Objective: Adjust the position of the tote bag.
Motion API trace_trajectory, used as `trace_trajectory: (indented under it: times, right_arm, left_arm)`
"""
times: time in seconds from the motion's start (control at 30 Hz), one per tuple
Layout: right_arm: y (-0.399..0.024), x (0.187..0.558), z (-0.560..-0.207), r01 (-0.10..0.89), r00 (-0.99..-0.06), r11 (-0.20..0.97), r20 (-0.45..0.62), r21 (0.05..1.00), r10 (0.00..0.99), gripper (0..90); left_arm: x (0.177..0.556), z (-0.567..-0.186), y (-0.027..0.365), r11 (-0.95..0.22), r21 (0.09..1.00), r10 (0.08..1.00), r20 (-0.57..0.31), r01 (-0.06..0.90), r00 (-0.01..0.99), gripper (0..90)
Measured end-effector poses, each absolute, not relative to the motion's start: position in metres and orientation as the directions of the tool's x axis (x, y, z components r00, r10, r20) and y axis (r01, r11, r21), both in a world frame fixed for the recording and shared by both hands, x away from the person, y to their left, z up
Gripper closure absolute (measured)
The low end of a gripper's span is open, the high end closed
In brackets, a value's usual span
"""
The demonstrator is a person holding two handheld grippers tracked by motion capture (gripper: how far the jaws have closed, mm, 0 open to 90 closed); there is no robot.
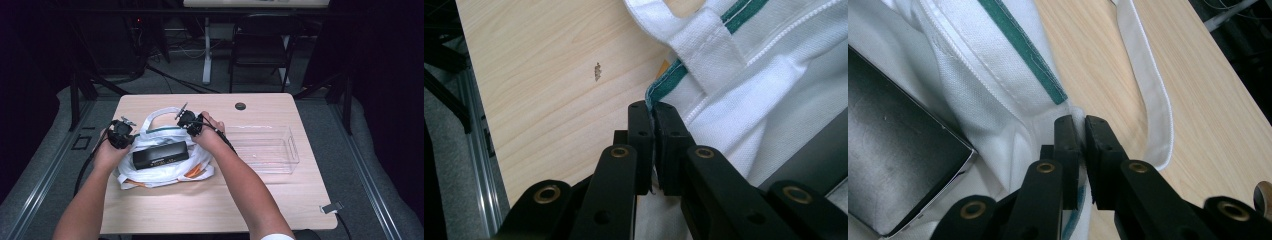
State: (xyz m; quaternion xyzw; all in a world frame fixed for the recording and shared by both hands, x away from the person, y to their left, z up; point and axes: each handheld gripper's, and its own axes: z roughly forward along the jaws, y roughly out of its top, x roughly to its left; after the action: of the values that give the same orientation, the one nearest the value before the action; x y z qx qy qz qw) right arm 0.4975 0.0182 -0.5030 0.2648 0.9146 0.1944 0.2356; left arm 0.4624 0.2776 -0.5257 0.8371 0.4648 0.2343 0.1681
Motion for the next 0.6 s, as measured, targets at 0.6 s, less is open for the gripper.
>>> trace_trajectory:
  times: [0.6]
  right_arm:
    - [0.0200, 0.4989, -0.5074, 0.397, -0.751, 0.791, -0.330, 0.465, 0.572, 84.2]
  left_arm:
    - [0.4630, -0.5293, 0.2788, -0.504, 0.501, 0.860, 0.219, 0.703, 0.461, 86.9]
